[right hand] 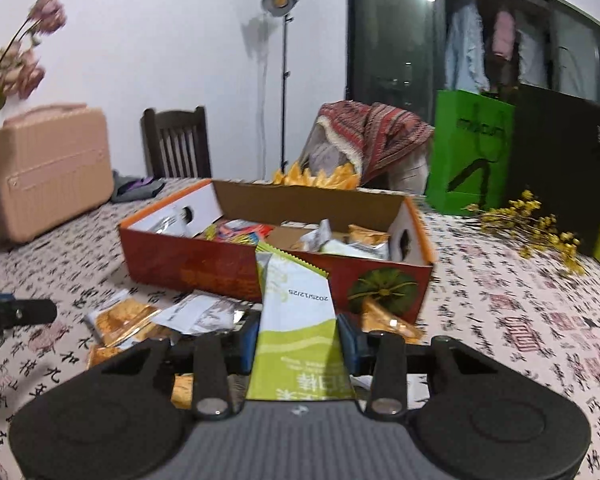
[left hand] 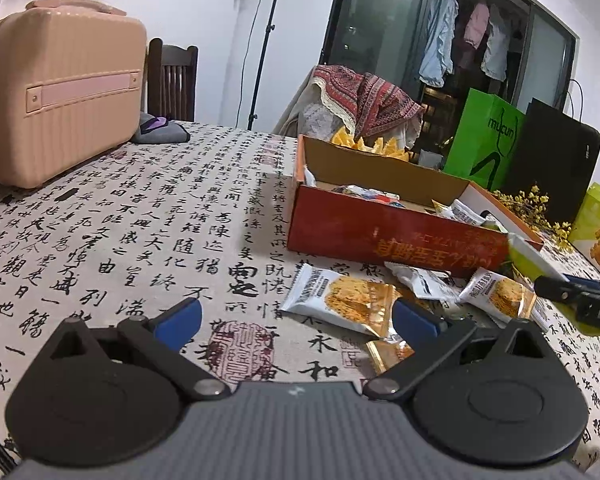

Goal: Organize snacks
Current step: 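Lift the bar with the right tool while the left tool approaches a cracker packet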

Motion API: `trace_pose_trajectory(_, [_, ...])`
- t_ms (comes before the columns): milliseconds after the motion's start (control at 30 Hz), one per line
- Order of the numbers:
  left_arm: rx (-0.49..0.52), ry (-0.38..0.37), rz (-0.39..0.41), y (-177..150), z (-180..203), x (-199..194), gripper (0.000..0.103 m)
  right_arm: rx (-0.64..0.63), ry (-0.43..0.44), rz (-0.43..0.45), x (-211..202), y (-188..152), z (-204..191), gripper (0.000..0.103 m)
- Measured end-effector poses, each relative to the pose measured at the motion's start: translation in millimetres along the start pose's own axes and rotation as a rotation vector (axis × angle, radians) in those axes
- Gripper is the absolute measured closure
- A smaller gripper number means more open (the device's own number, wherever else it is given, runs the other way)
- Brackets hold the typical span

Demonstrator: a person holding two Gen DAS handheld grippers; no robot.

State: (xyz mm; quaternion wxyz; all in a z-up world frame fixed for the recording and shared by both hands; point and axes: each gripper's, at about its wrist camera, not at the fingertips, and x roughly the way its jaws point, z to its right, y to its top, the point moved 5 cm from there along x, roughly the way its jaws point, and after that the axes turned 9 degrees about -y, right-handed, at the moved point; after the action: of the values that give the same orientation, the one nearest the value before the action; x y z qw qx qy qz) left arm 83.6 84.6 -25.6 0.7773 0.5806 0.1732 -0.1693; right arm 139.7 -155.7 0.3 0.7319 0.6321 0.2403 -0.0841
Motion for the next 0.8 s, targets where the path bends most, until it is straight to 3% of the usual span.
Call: trace_pose_trajectory(800, [0.067, 0.004, -0.113, 5.3, 40.1, 36.6, 0.000, 0.158, -0.021, -0.026, 5.8, -27.4, 54.4, 0.064])
